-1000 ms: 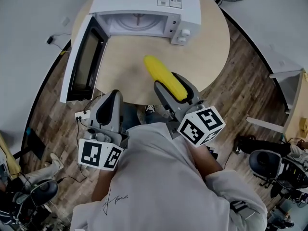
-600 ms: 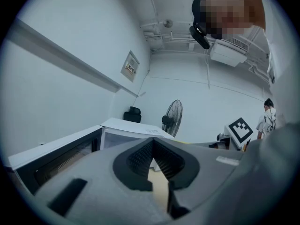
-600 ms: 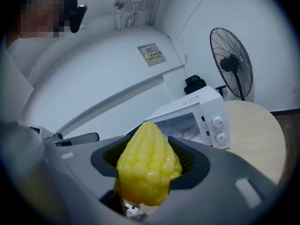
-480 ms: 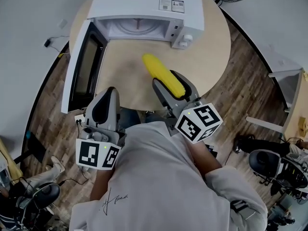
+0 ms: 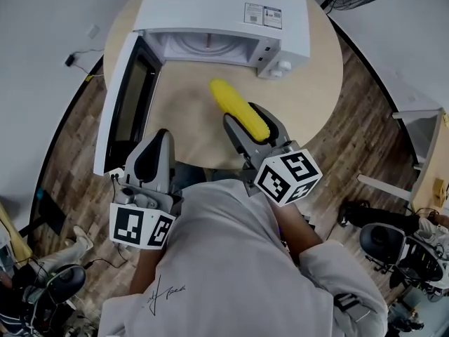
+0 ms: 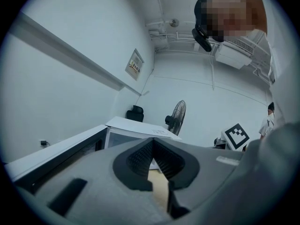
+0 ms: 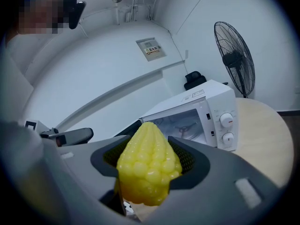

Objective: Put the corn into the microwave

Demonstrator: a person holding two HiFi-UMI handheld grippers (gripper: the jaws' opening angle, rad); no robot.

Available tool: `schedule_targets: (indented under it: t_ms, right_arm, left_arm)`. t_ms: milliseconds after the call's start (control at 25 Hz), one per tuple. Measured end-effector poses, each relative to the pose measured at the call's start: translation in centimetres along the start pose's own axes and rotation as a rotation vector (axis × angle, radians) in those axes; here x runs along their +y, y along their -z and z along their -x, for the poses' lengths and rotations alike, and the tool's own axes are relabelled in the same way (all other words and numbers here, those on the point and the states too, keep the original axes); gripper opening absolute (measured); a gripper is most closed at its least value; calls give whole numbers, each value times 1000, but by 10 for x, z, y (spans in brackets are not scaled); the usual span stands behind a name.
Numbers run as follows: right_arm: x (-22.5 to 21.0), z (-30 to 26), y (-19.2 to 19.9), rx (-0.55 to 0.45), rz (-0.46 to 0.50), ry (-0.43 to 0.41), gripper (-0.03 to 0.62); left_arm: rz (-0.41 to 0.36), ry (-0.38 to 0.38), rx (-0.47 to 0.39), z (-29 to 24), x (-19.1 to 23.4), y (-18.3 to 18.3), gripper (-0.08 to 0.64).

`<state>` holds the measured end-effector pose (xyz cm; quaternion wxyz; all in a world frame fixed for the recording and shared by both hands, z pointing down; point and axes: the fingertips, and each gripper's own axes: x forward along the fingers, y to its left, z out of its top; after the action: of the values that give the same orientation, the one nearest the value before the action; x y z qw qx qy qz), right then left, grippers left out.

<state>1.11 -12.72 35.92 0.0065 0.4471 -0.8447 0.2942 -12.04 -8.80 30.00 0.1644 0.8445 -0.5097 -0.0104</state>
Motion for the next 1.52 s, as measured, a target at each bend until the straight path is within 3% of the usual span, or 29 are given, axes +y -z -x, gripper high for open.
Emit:
schedule_targets:
  t_ms: [800, 1520]
  right_arm:
    - [-35, -69, 19, 72, -10, 34, 261]
    - [-64, -126, 26, 101, 101, 87, 262]
  left_arm:
    - [44, 12, 96, -22, 24, 16, -11]
    - [91, -25, 135, -10, 50, 26, -11]
